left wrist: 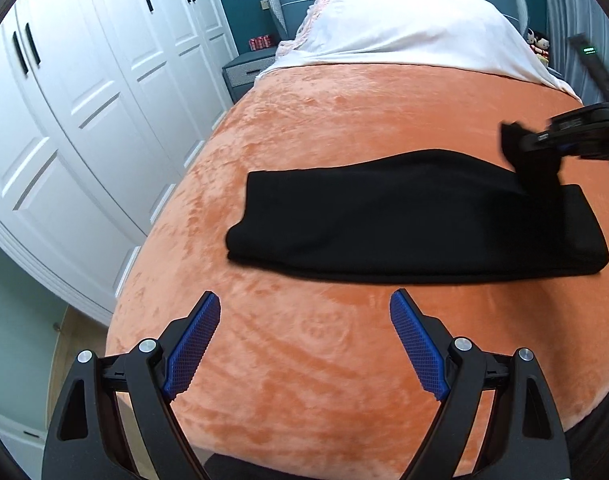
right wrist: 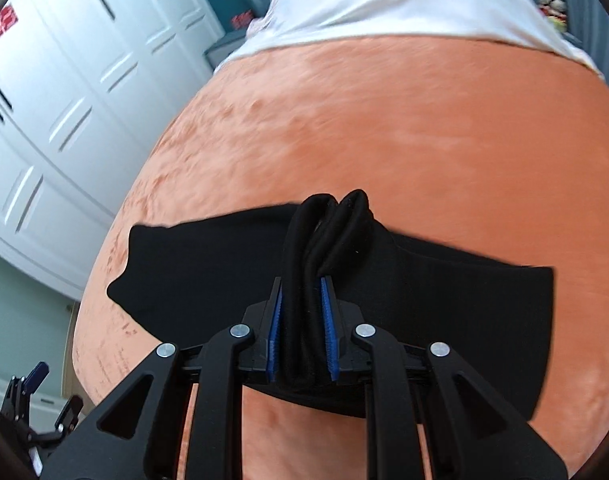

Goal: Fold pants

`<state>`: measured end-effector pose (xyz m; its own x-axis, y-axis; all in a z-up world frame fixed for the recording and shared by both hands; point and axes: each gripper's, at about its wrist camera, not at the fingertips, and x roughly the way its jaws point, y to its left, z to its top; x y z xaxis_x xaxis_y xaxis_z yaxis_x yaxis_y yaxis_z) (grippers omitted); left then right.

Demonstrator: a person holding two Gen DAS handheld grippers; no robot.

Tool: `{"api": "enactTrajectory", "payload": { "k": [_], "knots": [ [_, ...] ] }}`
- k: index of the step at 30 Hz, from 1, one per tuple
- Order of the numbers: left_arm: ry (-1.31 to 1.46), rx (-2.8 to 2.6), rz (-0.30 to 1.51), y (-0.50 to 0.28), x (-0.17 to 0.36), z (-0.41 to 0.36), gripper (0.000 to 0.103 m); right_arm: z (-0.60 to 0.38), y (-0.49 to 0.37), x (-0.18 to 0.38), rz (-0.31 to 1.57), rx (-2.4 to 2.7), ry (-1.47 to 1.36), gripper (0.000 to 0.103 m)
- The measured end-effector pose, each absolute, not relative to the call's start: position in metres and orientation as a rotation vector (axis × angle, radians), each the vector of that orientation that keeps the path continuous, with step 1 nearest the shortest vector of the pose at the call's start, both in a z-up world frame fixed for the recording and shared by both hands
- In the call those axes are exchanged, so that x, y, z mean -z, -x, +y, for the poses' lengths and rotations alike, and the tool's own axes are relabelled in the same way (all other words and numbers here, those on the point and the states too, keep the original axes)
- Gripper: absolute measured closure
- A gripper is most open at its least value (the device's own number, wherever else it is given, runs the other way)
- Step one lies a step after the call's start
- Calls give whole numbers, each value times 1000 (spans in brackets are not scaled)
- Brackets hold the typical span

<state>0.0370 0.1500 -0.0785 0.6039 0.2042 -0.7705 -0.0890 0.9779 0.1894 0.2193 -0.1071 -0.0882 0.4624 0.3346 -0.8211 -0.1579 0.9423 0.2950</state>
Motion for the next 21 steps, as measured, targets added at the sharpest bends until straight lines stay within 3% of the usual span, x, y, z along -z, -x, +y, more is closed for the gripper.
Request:
{"api": "enactTrajectory", "payload": {
  "k": [11,14,16,18,21],
  "knots": [
    [-89,-207,929,-31,96,196,18,-24,-244,189,1200,-288,-83,85],
    [-68,-211,938,-35,101,205,18,-17,-242,200,1214,-290,-56,76],
    [-55,-211,941,-38,104,210,18,-12,-239,197,1201,-310,-49,50],
    [-28,-226,939,-42,106,217,18,-3,-228,182,1167,-297,23,38],
    [107,-206,969,-55,112,235,18,3,-206,153,1083,-301,76,32]
  ]
}}
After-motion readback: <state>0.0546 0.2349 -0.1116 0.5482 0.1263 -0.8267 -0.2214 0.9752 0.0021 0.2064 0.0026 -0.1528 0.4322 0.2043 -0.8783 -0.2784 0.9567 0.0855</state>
